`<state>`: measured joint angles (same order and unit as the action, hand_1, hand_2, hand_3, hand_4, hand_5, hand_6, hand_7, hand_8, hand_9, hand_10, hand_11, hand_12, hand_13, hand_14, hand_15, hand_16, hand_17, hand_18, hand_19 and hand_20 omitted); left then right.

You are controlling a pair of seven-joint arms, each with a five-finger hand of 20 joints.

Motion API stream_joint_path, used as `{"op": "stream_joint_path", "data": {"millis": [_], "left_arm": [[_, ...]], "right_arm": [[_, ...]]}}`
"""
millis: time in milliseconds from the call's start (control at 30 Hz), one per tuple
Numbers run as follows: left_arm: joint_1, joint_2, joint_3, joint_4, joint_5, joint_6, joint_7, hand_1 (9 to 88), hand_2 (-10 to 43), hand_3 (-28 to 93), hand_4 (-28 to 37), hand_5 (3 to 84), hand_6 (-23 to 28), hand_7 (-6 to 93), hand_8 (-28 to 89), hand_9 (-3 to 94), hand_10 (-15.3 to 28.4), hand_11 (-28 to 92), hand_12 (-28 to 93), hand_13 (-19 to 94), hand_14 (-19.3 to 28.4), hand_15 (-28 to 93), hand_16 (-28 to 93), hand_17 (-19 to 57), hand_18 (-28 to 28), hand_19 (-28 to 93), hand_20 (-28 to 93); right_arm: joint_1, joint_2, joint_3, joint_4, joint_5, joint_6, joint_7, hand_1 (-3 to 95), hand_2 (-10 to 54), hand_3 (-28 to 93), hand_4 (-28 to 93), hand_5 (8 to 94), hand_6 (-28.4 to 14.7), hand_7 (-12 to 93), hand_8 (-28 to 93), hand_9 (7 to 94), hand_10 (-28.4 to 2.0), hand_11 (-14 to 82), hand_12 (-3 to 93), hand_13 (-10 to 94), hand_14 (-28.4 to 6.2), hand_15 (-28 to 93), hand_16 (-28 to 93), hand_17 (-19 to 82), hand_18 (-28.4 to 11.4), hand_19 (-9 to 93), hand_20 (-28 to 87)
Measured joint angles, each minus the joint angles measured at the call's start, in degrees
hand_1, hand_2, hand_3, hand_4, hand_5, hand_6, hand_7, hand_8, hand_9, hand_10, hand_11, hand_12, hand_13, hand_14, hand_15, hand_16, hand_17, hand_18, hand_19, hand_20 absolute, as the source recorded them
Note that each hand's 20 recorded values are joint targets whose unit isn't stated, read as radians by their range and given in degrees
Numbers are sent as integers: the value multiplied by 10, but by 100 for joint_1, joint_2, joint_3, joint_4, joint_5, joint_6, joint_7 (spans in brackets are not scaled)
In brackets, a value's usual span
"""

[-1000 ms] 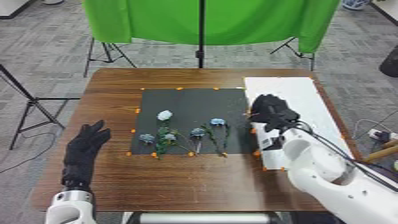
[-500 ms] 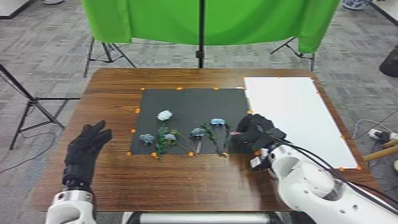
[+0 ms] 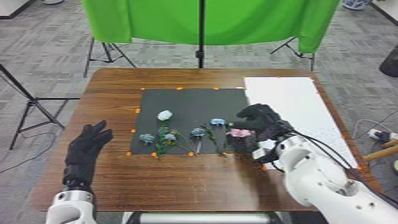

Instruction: Arrange flowers

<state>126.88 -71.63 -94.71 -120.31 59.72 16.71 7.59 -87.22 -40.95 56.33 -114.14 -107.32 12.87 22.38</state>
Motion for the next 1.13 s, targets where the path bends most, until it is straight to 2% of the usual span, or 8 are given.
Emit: {"op": "stream_joint_path", "data": {"millis": [67,167,300,367,500,600,733,1133], "left_arm": [[1,0,2,0,6,-5,12,229,93,622,-283,467,48,103,-61,473,141,188,107,331,172,220,-7,17,134,104,175],[2,5,59,40,13,-4,225,231,79,644,-283,471,39,111,-64,484,137,188,111,347,169,223,-4,28,131,90,172],[-10,27,231,188,30,-6,1212,242,73,653,-283,476,37,114,-69,481,135,178,115,327,148,164,-7,44,109,41,165],[-23,53,262,166,100,-6,1480,242,72,654,-283,472,39,109,-69,474,134,172,114,316,144,142,-7,45,101,24,161],[-21,60,263,-4,552,-145,1283,244,69,653,-283,471,39,105,-65,471,132,168,114,318,147,135,1,46,99,17,162],[-24,42,257,-128,891,-532,1067,245,62,652,-283,470,39,104,-64,470,132,167,114,321,150,137,5,43,103,19,164],[-78,-3,287,-168,927,-904,1039,246,52,657,-282,471,38,105,-63,471,132,167,115,324,154,143,8,40,108,24,165],[-546,-231,452,33,920,-765,1209,249,33,670,-279,478,38,110,-63,476,134,170,118,331,157,155,5,39,111,26,164]], "right_arm": [[-266,-120,462,-152,315,164,-167,220,-42,667,-141,650,-16,157,-82,726,-159,153,182,651,-144,340,253,333,-180,665,405],[-889,-448,1460,-456,1447,528,-956,172,-27,697,-146,691,-9,188,-85,716,-154,137,168,520,-143,167,223,217,-148,336,348],[-1707,-827,2491,-796,2899,718,-2437,102,-8,738,-161,583,3,134,-84,570,-148,73,139,329,-113,89,123,170,-124,37,277],[-2067,-846,2801,-830,3242,644,-3004,80,-7,760,-171,511,5,115,-82,499,-143,61,124,301,-101,87,90,161,-121,18,268],[-2746,-867,3097,-827,4039,293,-3850,47,-5,790,-179,459,16,117,-84,460,-130,54,117,293,-90,95,70,159,-121,20,254],[-3154,-1186,3057,-827,5082,335,-4554,40,-3,795,-186,453,18,123,-87,457,-129,54,116,298,-90,101,65,166,-120,17,252],[-3475,-2199,3060,-801,5818,437,-4774,39,-1,794,-189,454,16,125,-89,461,-129,56,117,300,-91,106,60,171,-123,16,253],[-3471,-2992,3106,-556,4354,439,-4427,42,5,789,-183,478,11,131,-90,496,-136,63,122,343,-106,131,67,194,-135,25,261]]}}
